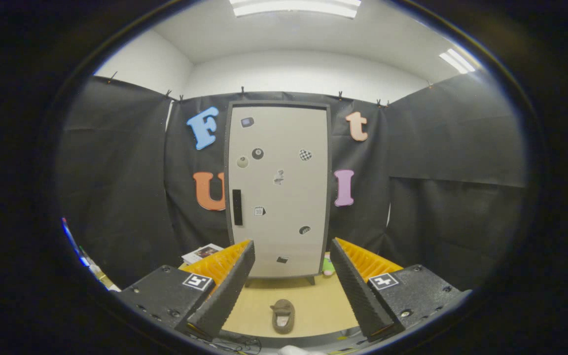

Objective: Open the shoe cabinet door, grab the shoes and put them into the shoe cabinet, then close the shoe cabinet door.

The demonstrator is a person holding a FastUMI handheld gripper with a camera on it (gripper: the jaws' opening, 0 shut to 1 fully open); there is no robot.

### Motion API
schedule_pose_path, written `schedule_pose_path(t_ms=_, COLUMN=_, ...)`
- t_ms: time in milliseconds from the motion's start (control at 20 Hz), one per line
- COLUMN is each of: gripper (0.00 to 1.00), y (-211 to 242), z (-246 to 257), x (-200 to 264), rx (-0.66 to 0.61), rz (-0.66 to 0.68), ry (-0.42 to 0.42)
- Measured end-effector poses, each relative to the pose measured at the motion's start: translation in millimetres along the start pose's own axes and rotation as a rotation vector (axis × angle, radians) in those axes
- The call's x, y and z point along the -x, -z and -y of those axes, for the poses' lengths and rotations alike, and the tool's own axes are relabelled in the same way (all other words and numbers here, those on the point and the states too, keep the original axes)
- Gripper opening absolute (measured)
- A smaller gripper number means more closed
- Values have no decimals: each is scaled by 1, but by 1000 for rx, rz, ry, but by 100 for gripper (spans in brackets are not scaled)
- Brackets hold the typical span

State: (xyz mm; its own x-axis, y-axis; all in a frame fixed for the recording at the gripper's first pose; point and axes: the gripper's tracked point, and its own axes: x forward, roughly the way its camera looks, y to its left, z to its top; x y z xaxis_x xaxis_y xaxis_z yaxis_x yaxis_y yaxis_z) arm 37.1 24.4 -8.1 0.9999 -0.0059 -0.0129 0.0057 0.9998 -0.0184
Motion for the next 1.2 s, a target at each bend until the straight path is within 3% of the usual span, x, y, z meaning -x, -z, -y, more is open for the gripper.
schedule_pose_path(t_ms=350, gripper=100, y=1, z=-41, x=-102, rx=15, rz=27, ry=-51)
schedule_pose_path(t_ms=750, gripper=100, y=14, z=-121, x=-252, rx=-35, rz=-22, ry=-221)
schedule_pose_path(t_ms=1050, gripper=97, y=20, z=-157, x=-337, rx=-45, rz=-43, ry=-261)
schedule_pose_path(t_ms=1200, gripper=87, y=27, z=-173, x=-360, rx=-45, rz=-62, ry=-283)
